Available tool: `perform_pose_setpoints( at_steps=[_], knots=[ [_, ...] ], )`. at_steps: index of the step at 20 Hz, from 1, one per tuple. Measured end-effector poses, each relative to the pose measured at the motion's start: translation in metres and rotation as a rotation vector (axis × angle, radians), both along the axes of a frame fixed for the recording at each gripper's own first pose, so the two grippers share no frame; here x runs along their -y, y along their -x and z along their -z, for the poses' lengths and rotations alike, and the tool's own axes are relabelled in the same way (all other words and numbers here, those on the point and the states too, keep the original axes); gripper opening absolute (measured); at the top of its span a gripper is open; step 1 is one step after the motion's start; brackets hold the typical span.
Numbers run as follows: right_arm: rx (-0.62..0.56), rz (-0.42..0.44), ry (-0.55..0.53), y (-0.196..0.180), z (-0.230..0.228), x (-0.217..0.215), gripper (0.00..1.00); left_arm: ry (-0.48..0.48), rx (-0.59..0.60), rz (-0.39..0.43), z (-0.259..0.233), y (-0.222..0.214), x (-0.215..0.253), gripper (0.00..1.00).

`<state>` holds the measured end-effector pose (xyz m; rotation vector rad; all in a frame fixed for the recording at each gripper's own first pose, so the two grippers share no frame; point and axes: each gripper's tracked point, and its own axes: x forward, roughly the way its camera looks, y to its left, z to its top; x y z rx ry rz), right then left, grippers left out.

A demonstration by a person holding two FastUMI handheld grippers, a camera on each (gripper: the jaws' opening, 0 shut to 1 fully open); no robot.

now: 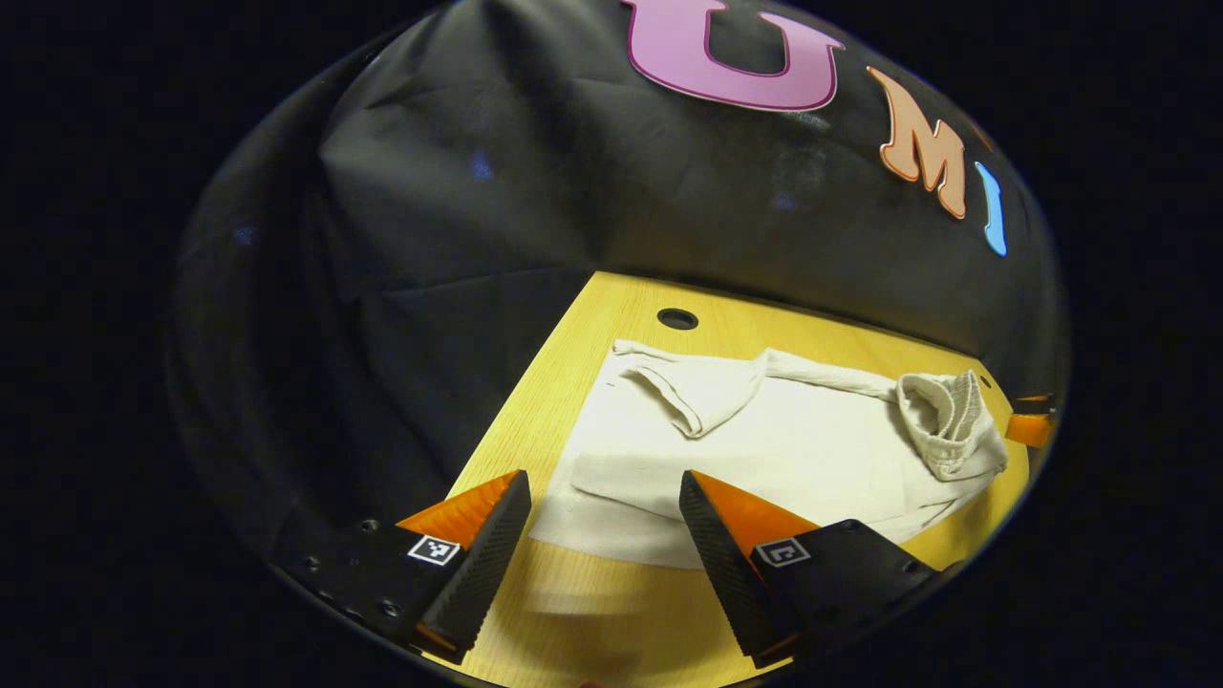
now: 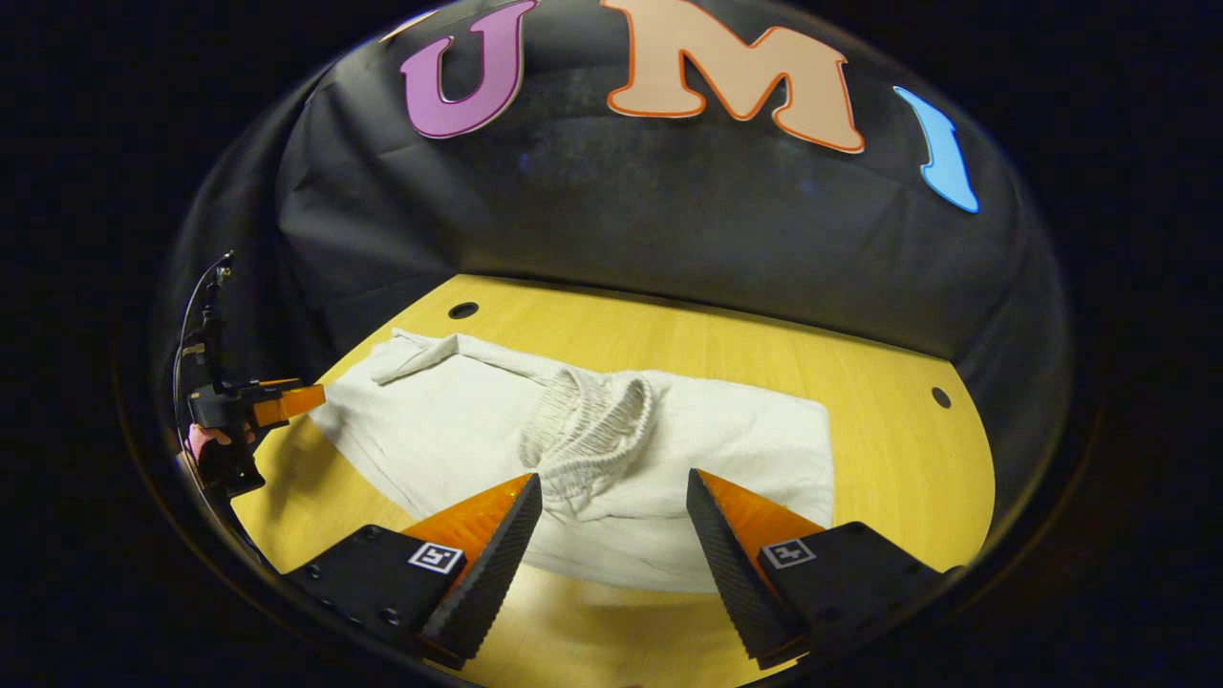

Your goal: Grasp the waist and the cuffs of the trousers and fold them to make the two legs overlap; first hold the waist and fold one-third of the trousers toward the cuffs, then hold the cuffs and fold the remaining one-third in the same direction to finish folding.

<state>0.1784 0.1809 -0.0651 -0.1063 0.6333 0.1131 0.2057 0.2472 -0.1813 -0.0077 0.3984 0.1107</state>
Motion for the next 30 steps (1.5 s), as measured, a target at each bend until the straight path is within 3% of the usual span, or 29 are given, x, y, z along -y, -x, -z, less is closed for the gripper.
perform_pose_setpoints(
  at_steps=[5, 10, 12, 14, 15, 16, 19, 23, 30],
  knots=[
    [-0.024, 0.092, -0.001, 0.017, 0.003, 0.036, 0.97, -0.019, -0.043, -0.001, 0.021, -0.016, 0.0, 0.95],
    [-0.025, 0.126, 0.026, 0.022, 0.002, 0.052, 0.97, -0.029, -0.05, 0.009, 0.024, -0.019, -0.001, 0.95],
    [-0.023, 0.133, 0.018, 0.02, 0.002, 0.052, 0.98, -0.053, -0.052, -0.01, 0.024, -0.021, -0.008, 0.89],
    [-0.023, 0.135, 0.008, 0.02, 0.002, 0.053, 0.98, -0.046, -0.046, -0.012, 0.023, -0.022, -0.004, 0.66],
    [-0.022, 0.135, 0.008, 0.019, 0.002, 0.054, 0.98, -0.04, -0.044, -0.012, 0.023, -0.023, 0.001, 0.48],
    [-0.02, 0.134, 0.009, 0.019, 0.002, 0.056, 0.97, -0.031, -0.037, -0.007, 0.022, -0.024, 0.004, 0.41],
    [-0.014, 0.135, 0.013, 0.022, -0.001, 0.059, 0.98, -0.022, -0.026, -0.021, 0.021, -0.026, 0.006, 0.02],
    [0.002, 0.146, 0.021, 0.027, -0.009, 0.072, 0.97, -0.012, -0.028, -0.047, 0.019, -0.026, 0.012, 0.0],
    [0.041, 0.202, -0.019, 0.039, -0.02, 0.107, 0.97, -0.028, 0.016, 0.002, -0.015, -0.028, 0.051, 0.0]
  ],
)
